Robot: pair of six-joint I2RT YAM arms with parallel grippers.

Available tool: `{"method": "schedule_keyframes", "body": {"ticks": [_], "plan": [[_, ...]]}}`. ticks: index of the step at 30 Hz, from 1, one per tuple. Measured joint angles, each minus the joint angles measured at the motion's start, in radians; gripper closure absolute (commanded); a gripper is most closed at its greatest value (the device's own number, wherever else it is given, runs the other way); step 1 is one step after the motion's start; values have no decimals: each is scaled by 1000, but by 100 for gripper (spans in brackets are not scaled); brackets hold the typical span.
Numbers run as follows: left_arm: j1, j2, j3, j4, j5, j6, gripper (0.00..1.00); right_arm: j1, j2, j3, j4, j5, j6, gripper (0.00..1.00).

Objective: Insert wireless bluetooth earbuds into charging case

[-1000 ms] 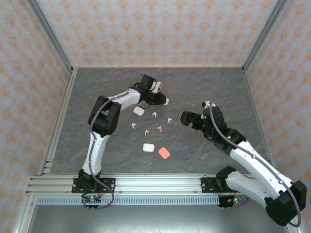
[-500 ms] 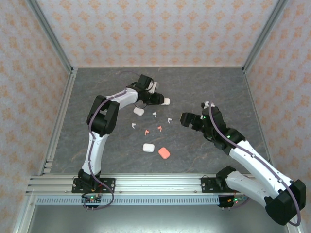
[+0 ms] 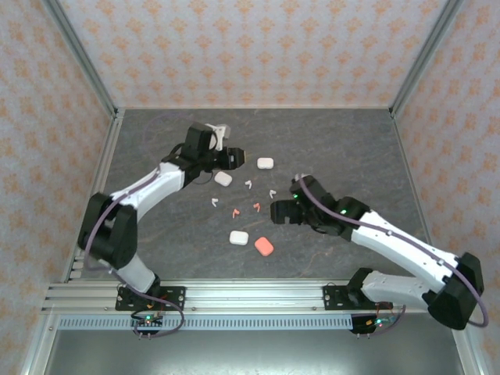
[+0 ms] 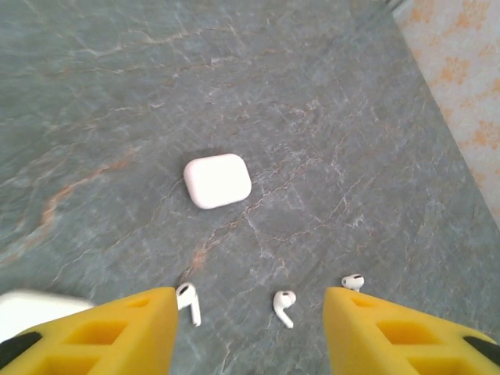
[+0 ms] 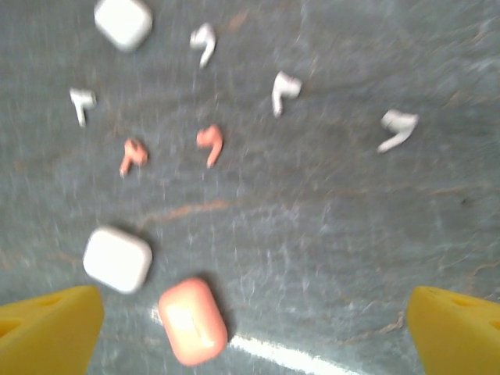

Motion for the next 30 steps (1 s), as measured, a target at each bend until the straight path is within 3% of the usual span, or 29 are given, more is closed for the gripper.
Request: {"method": "schedule_keyframes", "body": {"ticks": [7, 10, 16, 30], "plan": [[15, -271, -244, 16, -138, -21, 22, 202, 232, 19, -6, 29, 16, 7], [43, -365, -281, 11, -174, -33, 19, 252, 330, 41, -6, 27, 16, 9], [76, -459, -332, 6, -221, -38, 15, 294, 453, 85, 5, 19, 2, 14], [81, -477, -346, -25, -252, -37, 14, 294, 572, 108, 16, 11, -17, 31]]}}
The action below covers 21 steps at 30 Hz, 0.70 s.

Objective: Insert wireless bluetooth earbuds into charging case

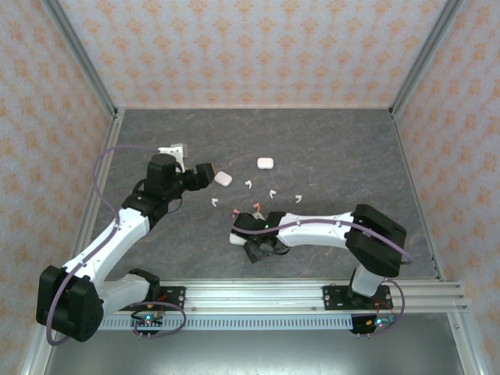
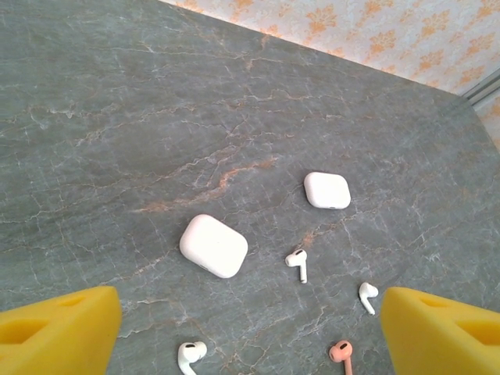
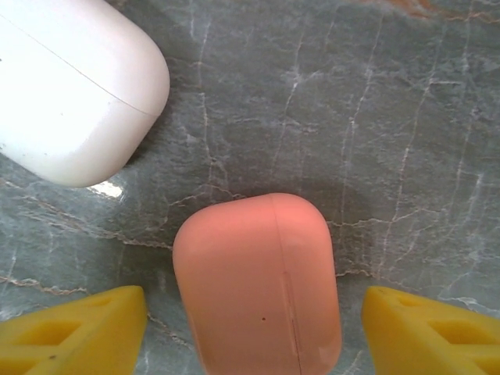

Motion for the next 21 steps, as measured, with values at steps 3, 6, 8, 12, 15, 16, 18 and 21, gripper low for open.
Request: {"method": "schedule_keyframes", "body": {"ticks": [3, 6, 8, 12, 15, 16, 18, 21], "plan": [[0, -5, 0, -8, -4, 0, 13, 0, 3, 0, 1, -5, 0, 36], [0, -11, 0, -18, -9, 0, 13, 0, 4, 0, 1, -10, 0, 38], [0, -16, 0, -27, -18, 1, 13, 0, 8, 0, 1, -11, 0, 40], [0, -20, 0, -31, -19, 1, 13, 0, 18, 0, 0, -12, 0, 43], [0, -22, 0, -31, -19, 1, 13, 0, 21, 0, 0, -12, 0, 45], [0, -22, 0, -32, -19, 1, 13, 0, 21, 0, 0, -13, 0, 46], [0, -21, 0, -32, -19, 1, 12, 0, 21, -1, 0, -16, 0, 47], [0, -21, 0, -32, -19, 2, 12, 0, 21, -3, 0, -18, -1, 48]]}}
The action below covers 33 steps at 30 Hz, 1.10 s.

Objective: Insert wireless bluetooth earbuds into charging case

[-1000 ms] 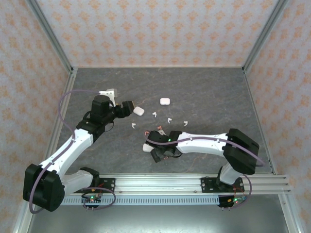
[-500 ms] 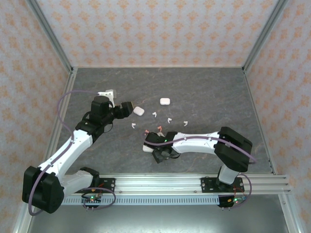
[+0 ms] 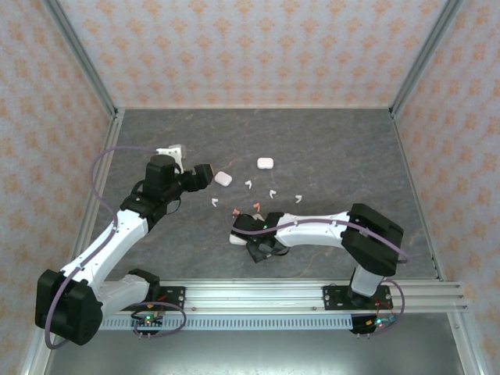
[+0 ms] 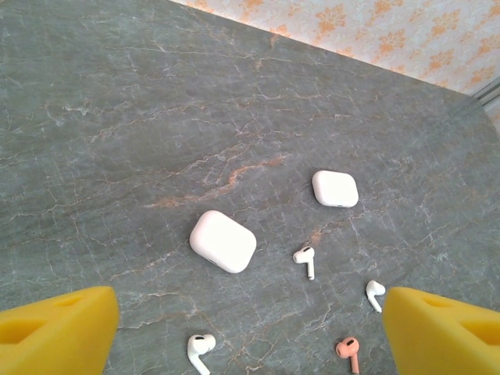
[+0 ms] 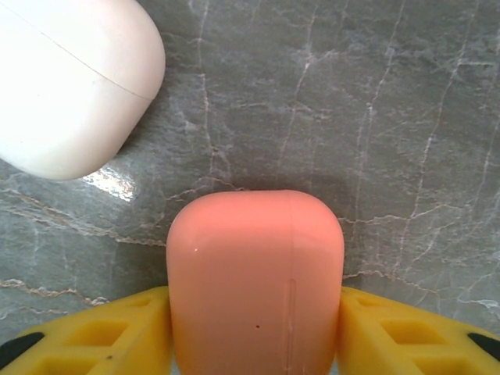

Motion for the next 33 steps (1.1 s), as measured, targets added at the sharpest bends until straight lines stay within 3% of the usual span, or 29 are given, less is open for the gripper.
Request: {"method": "schedule_keyframes", "body": {"ticks": [9, 16, 22, 30, 33], "plan": [[0, 0, 18, -25, 18, 3, 12, -26, -15, -18, 19, -32, -26, 58], [0, -3, 51, -58, 105, 40, 18, -75, -137, -74, 31, -1, -125, 58], [0, -42, 69, -98, 230, 87, 21, -99, -359, -72, 76, 108, -334, 58], [-5, -45, 119, -108, 533, 114, 24, -114, -642, -81, 195, 234, -702, 58], [-47, -25, 154, -109, 604, 117, 25, -114, -698, -81, 240, 252, -829, 58]]}}
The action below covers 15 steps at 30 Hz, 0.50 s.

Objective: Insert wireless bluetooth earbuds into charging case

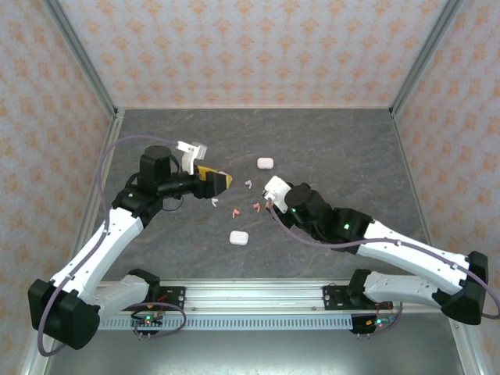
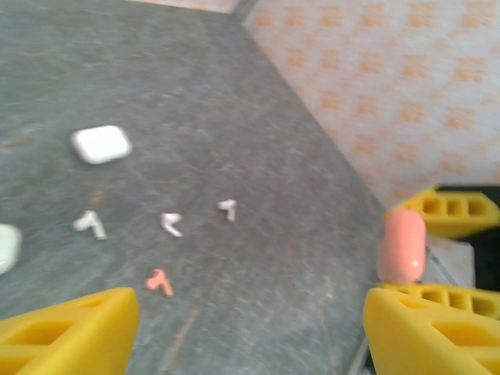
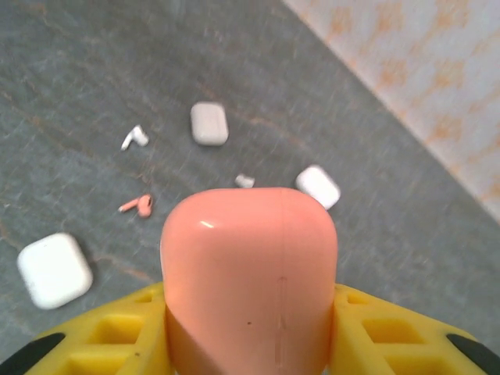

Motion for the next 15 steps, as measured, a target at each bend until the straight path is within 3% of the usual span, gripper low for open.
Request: {"method": "schedule_keyframes", "body": {"ticks": [7, 15], "plan": [[-127, 37, 26, 57, 61, -18, 24, 0, -2, 0, 39, 6, -183, 58], [-198, 120, 53, 124, 61, -59, 26, 0, 6, 2, 54, -7, -243, 58]]}}
